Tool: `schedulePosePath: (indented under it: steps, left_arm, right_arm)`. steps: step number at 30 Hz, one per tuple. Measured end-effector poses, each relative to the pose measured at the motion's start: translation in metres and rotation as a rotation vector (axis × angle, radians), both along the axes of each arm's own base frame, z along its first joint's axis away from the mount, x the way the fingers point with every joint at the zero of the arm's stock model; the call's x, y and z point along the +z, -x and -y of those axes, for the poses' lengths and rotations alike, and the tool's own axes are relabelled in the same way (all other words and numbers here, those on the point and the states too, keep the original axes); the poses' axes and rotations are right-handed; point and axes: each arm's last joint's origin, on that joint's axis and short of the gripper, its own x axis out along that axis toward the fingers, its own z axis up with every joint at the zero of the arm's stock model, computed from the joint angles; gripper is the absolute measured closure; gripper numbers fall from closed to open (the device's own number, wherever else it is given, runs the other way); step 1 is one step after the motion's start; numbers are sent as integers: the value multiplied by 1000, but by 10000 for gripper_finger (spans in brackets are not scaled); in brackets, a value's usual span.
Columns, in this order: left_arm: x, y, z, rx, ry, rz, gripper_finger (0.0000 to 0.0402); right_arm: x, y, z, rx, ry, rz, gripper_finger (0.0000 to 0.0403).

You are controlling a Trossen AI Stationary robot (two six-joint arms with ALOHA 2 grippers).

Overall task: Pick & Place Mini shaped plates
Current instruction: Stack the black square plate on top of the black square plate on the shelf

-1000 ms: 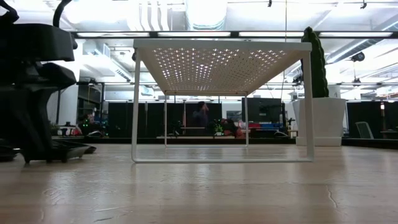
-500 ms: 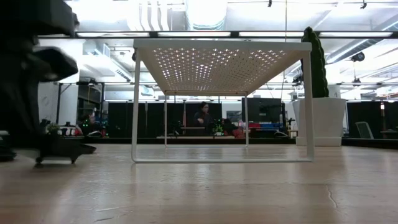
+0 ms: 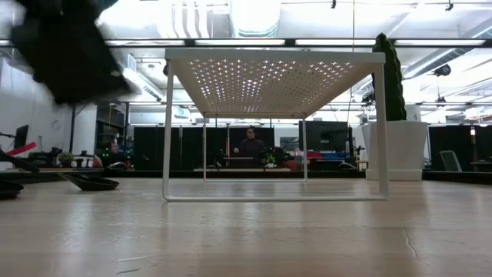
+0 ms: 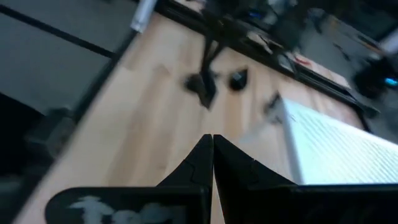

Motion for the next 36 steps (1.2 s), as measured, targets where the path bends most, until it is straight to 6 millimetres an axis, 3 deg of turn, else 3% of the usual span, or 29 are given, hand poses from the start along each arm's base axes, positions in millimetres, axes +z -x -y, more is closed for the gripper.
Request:
schedulePosePath:
  steps: [6, 11, 19, 36]
  left_arm:
    - [32, -12, 11, -157, 1, 166, 401]
    - [45, -18, 15, -216, -44, 286, 401]
    - [48, -20, 15, -253, -83, 339, 401]
    - [51, -31, 11, -290, -134, 432, 401]
  right_arm:
    - [0, -8, -9, 85, -35, 46, 387]
    - [-8, -18, -6, 75, -82, 23, 351]
    - [-9, -28, -6, 94, -58, 79, 306]
    - [-9, -54, 10, 173, -111, 116, 306]
